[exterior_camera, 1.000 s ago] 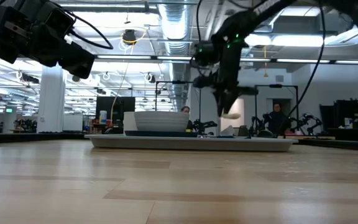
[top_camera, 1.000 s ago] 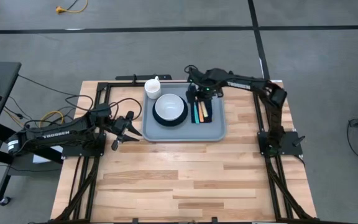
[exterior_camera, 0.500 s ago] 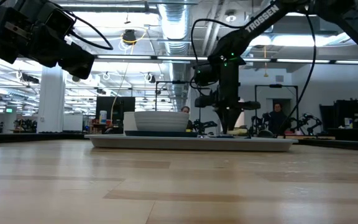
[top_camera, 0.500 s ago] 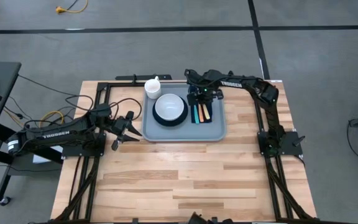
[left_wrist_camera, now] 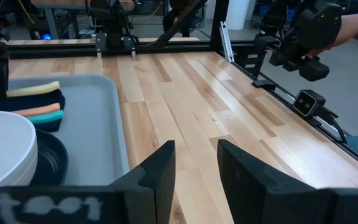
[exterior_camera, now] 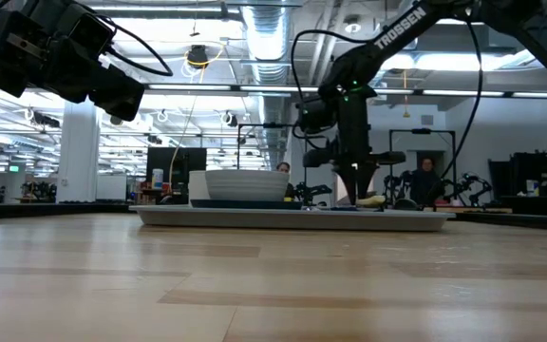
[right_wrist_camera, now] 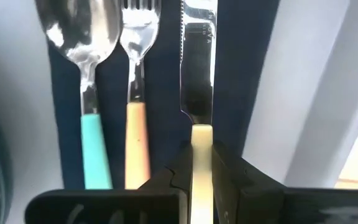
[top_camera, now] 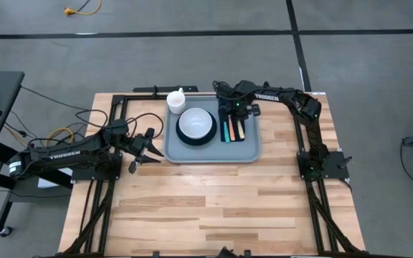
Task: Set up tray
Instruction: Put the yellow knife on the blue napkin to the right of the orange spoon
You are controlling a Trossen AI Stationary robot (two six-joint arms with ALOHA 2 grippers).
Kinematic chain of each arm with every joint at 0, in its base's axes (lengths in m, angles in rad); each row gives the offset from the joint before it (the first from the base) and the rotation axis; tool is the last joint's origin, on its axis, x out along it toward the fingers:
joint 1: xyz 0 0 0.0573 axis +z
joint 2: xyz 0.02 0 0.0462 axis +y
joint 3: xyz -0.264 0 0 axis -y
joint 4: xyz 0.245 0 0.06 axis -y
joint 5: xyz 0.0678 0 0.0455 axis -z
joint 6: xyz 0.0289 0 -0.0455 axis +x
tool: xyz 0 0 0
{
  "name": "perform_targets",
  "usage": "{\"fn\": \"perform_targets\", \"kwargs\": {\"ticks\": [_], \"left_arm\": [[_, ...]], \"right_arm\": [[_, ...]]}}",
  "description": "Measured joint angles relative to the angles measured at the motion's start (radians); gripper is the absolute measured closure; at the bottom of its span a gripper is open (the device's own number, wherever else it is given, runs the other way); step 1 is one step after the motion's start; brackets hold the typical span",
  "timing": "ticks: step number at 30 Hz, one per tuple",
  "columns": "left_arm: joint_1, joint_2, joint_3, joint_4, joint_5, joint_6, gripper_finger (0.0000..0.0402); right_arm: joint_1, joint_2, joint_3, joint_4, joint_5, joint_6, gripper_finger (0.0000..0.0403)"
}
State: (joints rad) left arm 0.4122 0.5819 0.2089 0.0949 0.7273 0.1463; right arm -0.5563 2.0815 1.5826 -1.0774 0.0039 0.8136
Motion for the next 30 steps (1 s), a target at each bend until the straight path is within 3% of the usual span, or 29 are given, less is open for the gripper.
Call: {"fn": "perform_targets", "kwargs": {"ticks": [12, 30], "left_arm": [[0.000, 0.000, 0.000, 0.000, 0.000, 0.000, 0.0294], [0.000, 0.000, 0.000, 0.000, 0.000, 0.000, 0.0294]], "right_arm": [[0.016, 0.000, 0.000, -0.024, -0.006, 0.052, 0.0355], [0.020, 0.000, 0.000, -0.029, 0.046, 0.043, 0.0351]]}}
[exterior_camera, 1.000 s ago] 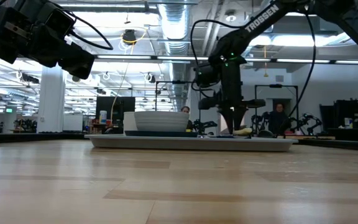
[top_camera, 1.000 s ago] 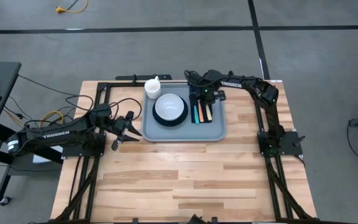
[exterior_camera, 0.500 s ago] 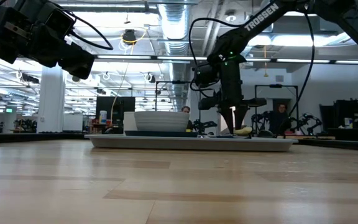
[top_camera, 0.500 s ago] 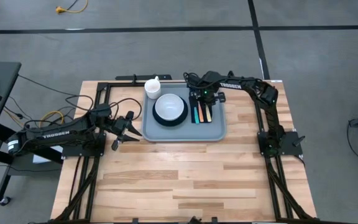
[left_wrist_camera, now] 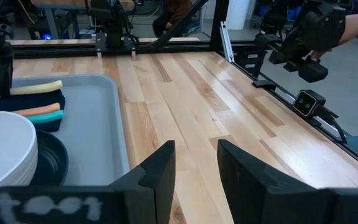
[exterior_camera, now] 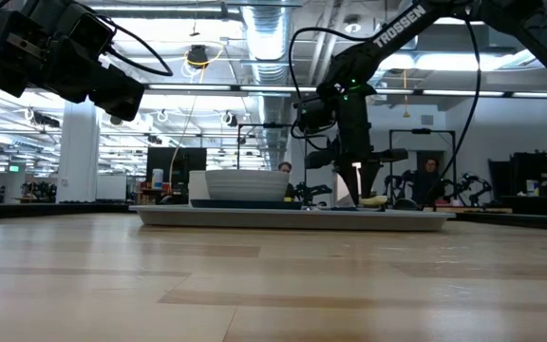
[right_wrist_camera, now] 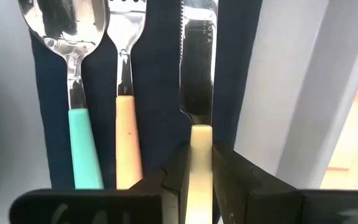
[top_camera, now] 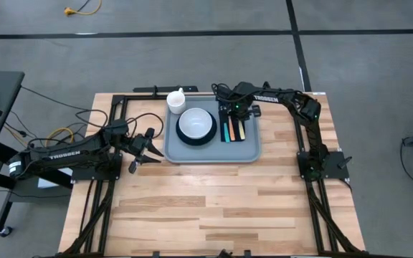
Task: Set up tray
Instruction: Put the yellow knife on the blue napkin to the right of the orange spoon
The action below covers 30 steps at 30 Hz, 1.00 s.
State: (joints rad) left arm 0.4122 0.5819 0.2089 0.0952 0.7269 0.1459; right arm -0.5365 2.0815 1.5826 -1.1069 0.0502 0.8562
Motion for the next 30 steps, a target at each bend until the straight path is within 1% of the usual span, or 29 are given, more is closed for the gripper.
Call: {"fn": "perform_targets", "kwargs": {"ticks": [30], "left_arm": [[0.000, 0.000, 0.000, 0.000, 0.000, 0.000, 0.0294]], "right_arm": [[0.011, 0.001, 0.000, 0.017, 0.000, -0.026, 0.0351]]}}
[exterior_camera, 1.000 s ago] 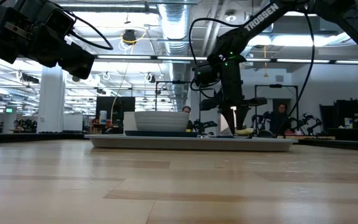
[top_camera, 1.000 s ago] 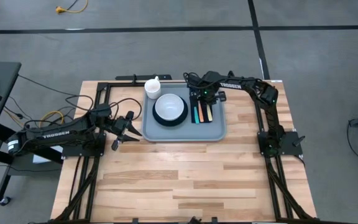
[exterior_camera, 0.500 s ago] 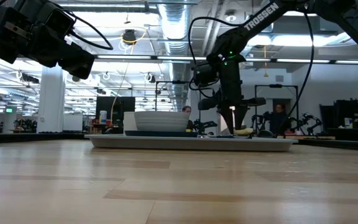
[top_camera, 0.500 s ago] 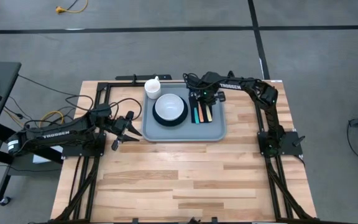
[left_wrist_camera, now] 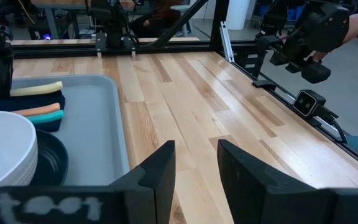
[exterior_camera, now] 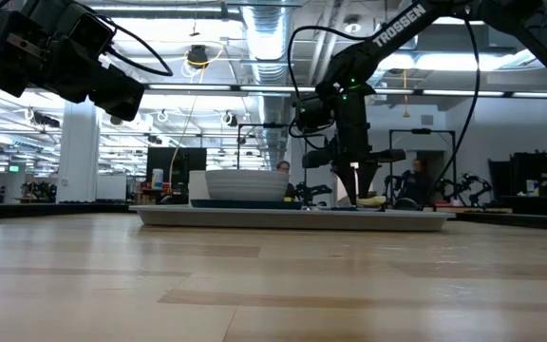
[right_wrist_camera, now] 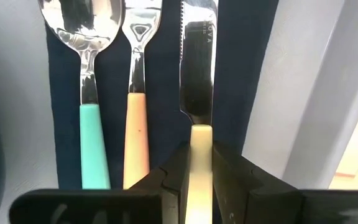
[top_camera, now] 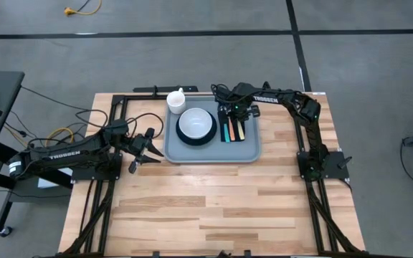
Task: Set up tray
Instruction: Put the yellow knife on the blue napkin to the right of the orange spoon, then return to Home Position
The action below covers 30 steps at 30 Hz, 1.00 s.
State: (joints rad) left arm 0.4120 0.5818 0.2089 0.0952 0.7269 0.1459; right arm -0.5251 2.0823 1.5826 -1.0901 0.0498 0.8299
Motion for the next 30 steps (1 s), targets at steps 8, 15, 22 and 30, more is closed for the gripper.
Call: {"fn": "perform_targets", "kwargs": {"ticks": [8, 15, 22, 30], "left_arm": [[0.000, 0.000, 0.000, 0.000, 0.000, 0.000, 0.0294], [0.000, 0.000, 0.000, 0.000, 0.000, 0.000, 0.0294], [0.000, 0.000, 0.000, 0.000, 0.000, -0.001, 0.0294], [0.000, 0.000, 0.000, 0.000, 0.000, -0.010, 0.0294]], "right_arm": [[0.000, 0.001, 0.000, 0.003, -0.013, -0.001, 0.0349], [0.001, 0.001, 0.000, 0.003, -0.019, 0.000, 0.0311], [0.001, 0.001, 0.000, 0.003, -0.001, -0.001, 0.0277], [0.001, 0.001, 0.001, -0.032, 0.012, -0.102, 0.0265]]}}
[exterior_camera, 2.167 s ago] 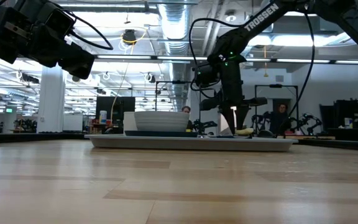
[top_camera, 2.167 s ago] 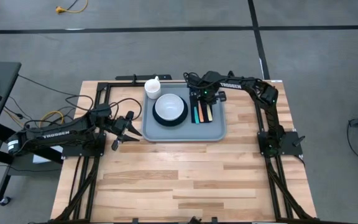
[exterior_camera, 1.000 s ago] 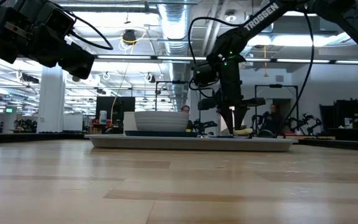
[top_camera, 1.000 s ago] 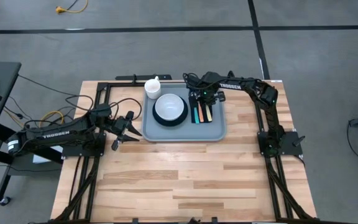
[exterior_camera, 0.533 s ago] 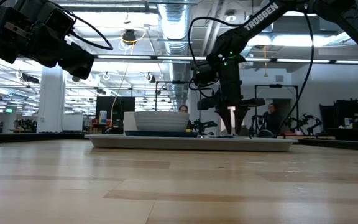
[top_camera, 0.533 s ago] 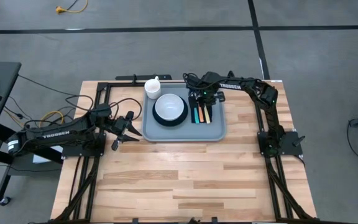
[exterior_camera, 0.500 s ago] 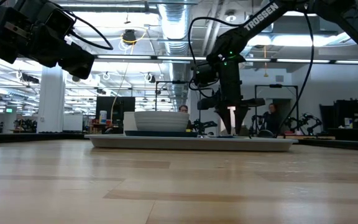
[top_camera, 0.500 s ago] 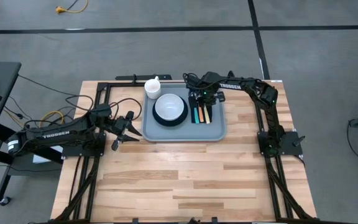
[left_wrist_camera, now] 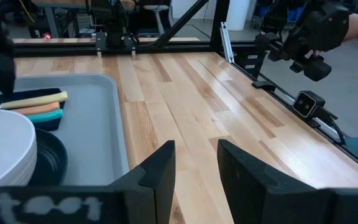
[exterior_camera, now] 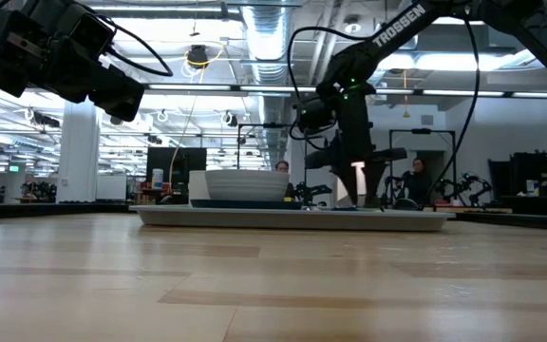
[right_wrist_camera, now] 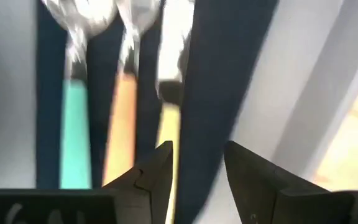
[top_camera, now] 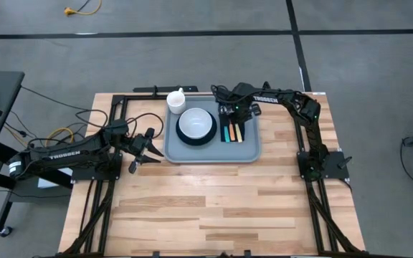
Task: Set up tray
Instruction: Return to Home Position
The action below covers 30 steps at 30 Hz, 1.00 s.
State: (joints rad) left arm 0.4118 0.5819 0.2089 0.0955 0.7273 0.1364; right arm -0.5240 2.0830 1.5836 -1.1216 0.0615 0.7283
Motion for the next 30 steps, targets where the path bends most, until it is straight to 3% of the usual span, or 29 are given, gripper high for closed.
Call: {"fn": "perform_targets", "kwargs": {"ticks": [5, 13, 17, 22, 28, 30], "left_arm": [[0.000, 0.000, 0.000, 0.002, 0.000, -0.015, 0.0294], [0.000, -0.058, 0.000, 0.057, 0.083, -0.096, 0.0294], [0.000, -0.152, -0.015, 0.053, 0.077, -0.133, 0.0294], [0.000, -0.331, -0.090, 0.091, 0.052, -0.233, 0.0294], [0.000, -0.571, -0.175, 0.103, -0.076, -0.315, 0.0294], [0.000, -0.579, -0.188, 0.141, -0.110, -0.326, 0.0294]], "right_arm": [[0.024, 0.000, 0.018, -0.139, 0.008, 0.005, 0.0265], [0.153, 0.000, 0.071, -0.367, 0.162, 0.033, 0.0264], [0.220, -0.004, 0.106, -0.451, 0.190, -0.023, 0.0266], [0.302, -0.023, 0.121, -0.445, 0.127, -0.167, 0.0266], [0.401, -0.019, 0.117, -0.447, 0.123, -0.215, 0.0268], [0.440, -0.018, 0.117, -0.444, 0.123, -0.248, 0.0268]]}}
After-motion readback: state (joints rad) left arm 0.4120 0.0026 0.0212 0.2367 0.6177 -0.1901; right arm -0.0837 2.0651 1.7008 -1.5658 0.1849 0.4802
